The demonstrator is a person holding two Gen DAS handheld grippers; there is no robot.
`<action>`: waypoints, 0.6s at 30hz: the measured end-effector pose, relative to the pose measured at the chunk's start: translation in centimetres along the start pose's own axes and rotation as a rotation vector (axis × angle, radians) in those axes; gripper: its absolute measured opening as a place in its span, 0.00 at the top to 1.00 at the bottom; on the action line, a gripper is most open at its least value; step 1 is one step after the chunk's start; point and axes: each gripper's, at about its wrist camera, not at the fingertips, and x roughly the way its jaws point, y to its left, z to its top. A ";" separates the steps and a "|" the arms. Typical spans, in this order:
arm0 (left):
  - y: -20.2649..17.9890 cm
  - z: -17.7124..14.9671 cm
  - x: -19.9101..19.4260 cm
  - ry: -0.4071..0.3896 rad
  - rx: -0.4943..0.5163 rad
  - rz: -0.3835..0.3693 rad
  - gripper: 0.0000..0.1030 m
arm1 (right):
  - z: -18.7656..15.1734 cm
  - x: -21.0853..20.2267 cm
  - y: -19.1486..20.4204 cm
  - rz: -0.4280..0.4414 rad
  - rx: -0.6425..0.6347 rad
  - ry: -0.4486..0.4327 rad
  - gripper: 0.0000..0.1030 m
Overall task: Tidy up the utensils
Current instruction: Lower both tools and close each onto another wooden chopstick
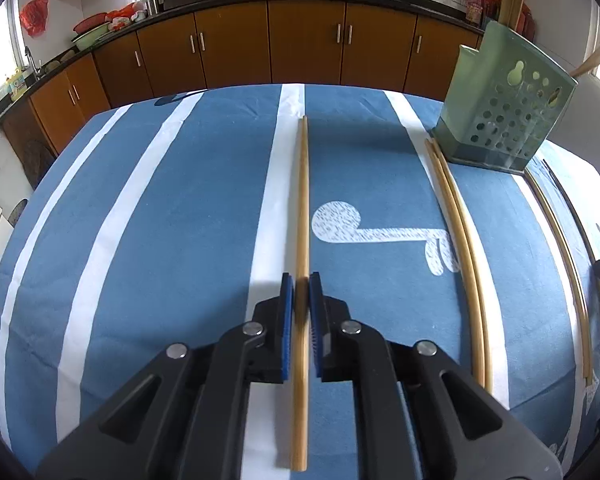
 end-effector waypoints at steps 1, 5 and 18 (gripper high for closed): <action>0.1 0.0 0.0 -0.007 0.001 -0.005 0.85 | 0.0 0.0 -0.1 0.005 0.003 0.000 0.92; -0.4 -0.5 -0.1 -0.036 0.014 -0.014 0.78 | -0.1 -0.1 -0.2 0.013 0.001 -0.003 0.92; -0.5 -0.5 0.0 -0.034 0.010 -0.020 0.76 | 0.0 -0.1 -0.1 0.002 -0.010 -0.002 0.92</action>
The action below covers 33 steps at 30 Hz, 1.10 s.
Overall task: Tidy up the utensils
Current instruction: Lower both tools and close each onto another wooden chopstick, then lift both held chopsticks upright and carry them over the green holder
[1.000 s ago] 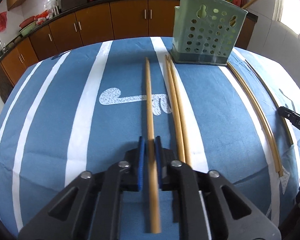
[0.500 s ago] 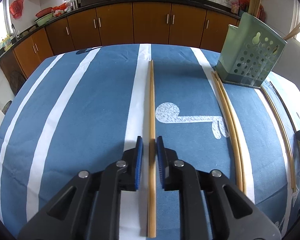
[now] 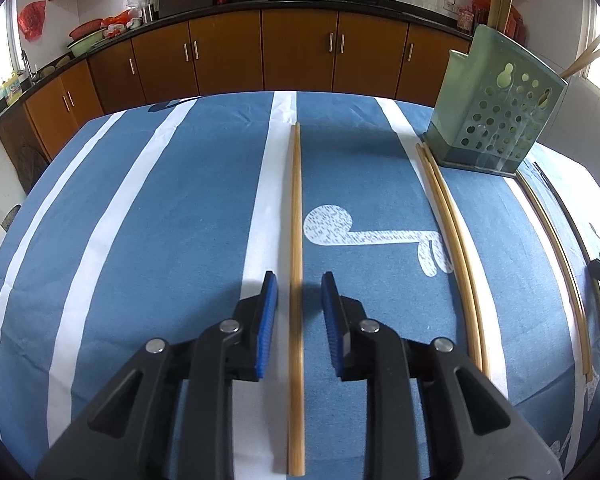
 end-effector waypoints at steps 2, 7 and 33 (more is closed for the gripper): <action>0.0 0.0 0.0 0.000 0.001 0.001 0.76 | 0.0 0.0 0.0 0.000 0.000 0.000 0.92; 0.0 0.0 0.0 0.000 -0.002 -0.002 0.76 | 0.0 0.0 0.0 -0.001 0.000 0.000 0.92; 0.0 -1.2 -1.1 0.002 -0.011 0.006 0.80 | -1.2 -0.9 -0.1 0.018 0.001 0.004 0.92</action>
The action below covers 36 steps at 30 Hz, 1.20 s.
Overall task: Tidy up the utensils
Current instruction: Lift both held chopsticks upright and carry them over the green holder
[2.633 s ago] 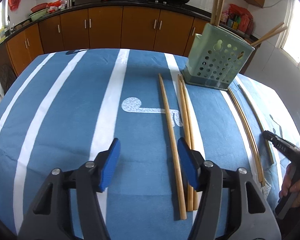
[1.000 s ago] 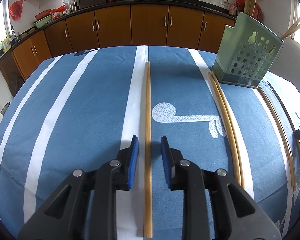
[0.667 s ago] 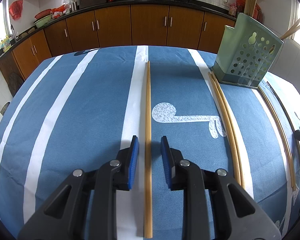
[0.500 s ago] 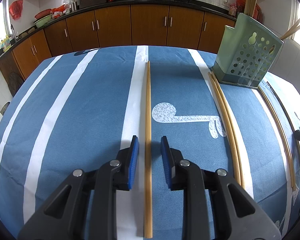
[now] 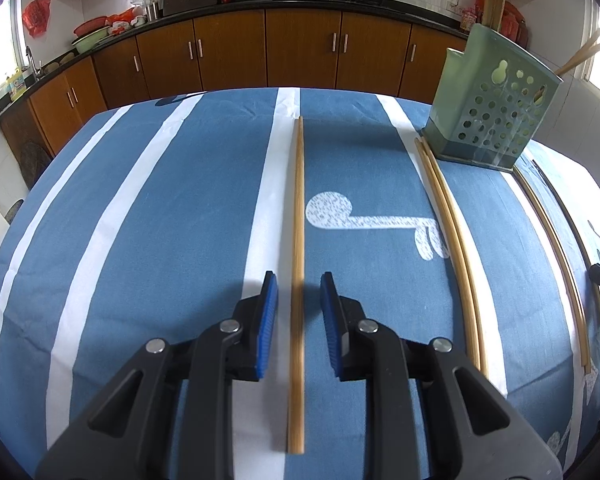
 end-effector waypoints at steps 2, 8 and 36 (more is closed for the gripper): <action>-0.1 -0.4 -0.3 0.000 0.000 0.001 0.89 | -0.1 -0.1 -0.3 0.018 0.015 -0.001 0.92; 0.4 -0.4 -1.1 0.019 -0.009 -0.006 0.93 | 0.1 -1.7 -0.7 0.046 0.041 -0.053 0.93; 0.6 6.2 -12.6 -0.312 -0.006 -0.065 0.93 | 6.2 -10.7 -0.6 0.091 0.044 -0.388 0.93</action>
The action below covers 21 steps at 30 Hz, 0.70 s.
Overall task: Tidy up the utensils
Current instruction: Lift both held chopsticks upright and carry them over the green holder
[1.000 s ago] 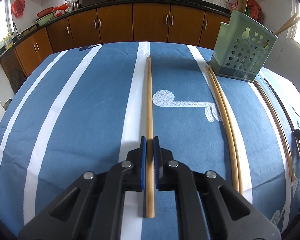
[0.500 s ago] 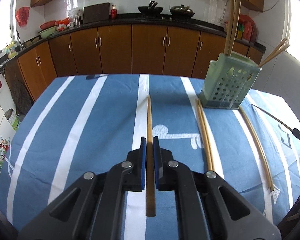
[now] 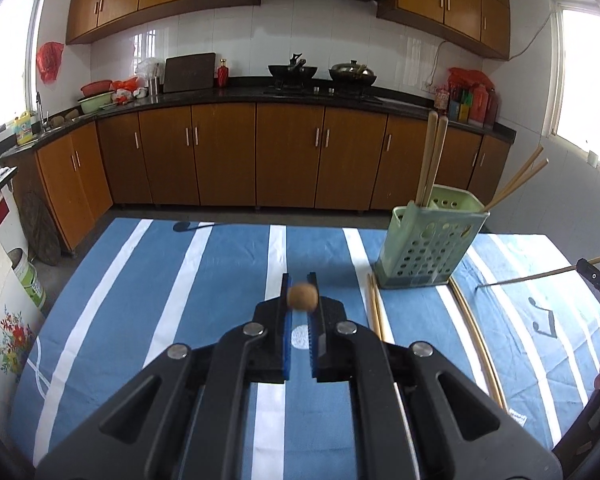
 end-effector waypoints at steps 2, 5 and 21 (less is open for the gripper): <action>0.1 0.5 -0.2 -0.011 0.000 -0.001 0.93 | 0.5 -0.1 0.2 -0.001 -0.006 -0.012 0.93; 0.2 1.2 -0.5 -0.027 0.001 -0.003 0.93 | 1.3 -0.1 0.2 -0.002 -0.003 -0.022 0.93; -2.0 3.7 -3.6 -0.083 0.055 -0.082 0.93 | 4.9 -2.0 2.0 0.051 -0.040 -0.087 0.93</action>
